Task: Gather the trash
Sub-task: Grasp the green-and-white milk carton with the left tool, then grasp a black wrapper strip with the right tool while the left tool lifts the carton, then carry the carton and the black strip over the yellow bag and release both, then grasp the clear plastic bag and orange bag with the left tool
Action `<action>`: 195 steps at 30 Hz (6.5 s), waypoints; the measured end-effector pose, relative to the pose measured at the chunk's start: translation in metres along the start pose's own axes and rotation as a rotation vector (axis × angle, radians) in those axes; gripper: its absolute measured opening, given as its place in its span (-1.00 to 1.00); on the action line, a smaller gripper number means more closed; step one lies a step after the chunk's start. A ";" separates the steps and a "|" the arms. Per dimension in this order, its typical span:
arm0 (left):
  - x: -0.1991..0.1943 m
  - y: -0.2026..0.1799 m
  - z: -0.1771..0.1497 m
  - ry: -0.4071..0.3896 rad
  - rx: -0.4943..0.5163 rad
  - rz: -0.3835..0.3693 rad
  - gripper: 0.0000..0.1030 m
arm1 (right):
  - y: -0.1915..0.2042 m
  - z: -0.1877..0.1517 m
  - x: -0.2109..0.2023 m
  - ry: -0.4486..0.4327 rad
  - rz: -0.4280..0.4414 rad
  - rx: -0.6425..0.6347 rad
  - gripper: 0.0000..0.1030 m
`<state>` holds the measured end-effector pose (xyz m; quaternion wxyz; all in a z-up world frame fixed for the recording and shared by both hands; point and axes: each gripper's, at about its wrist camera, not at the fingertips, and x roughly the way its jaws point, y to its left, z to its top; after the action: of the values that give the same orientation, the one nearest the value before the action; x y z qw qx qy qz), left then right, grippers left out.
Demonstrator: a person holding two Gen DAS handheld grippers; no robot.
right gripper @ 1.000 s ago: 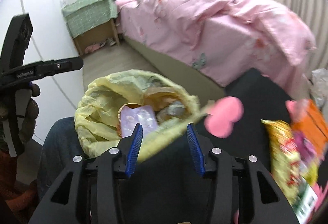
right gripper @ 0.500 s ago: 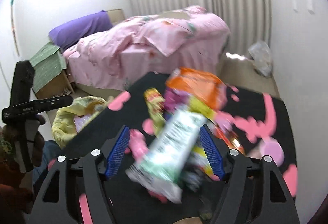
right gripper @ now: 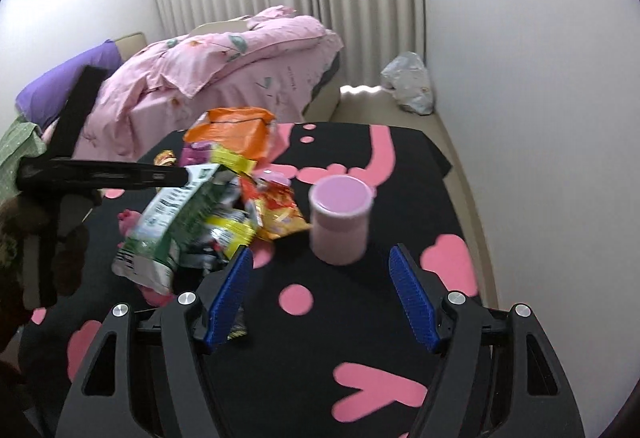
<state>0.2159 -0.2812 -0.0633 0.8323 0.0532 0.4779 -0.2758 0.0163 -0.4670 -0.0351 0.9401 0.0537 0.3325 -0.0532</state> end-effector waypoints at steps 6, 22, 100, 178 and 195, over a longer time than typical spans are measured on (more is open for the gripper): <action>0.010 0.003 0.008 0.042 -0.032 -0.043 0.29 | 0.007 -0.012 0.007 0.020 -0.028 -0.038 0.31; 0.021 0.004 0.010 0.104 -0.065 0.005 0.26 | 0.010 -0.023 0.004 0.025 -0.004 -0.008 0.31; -0.241 0.277 -0.163 -0.404 -0.284 0.401 0.14 | 0.354 0.094 0.072 0.008 0.603 -0.406 -0.53; -0.040 0.103 0.033 -0.289 -0.024 -0.097 0.82 | 0.060 -0.002 0.039 0.061 0.160 -0.145 0.27; 0.073 0.114 0.104 0.050 -0.158 -0.056 -0.33 | 0.049 -0.015 0.044 0.029 0.112 -0.107 0.26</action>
<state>0.3825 -0.2518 -0.0872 0.8136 -0.0190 0.5202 -0.2589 0.0480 -0.4190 -0.0710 0.9382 0.0229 0.3448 0.0181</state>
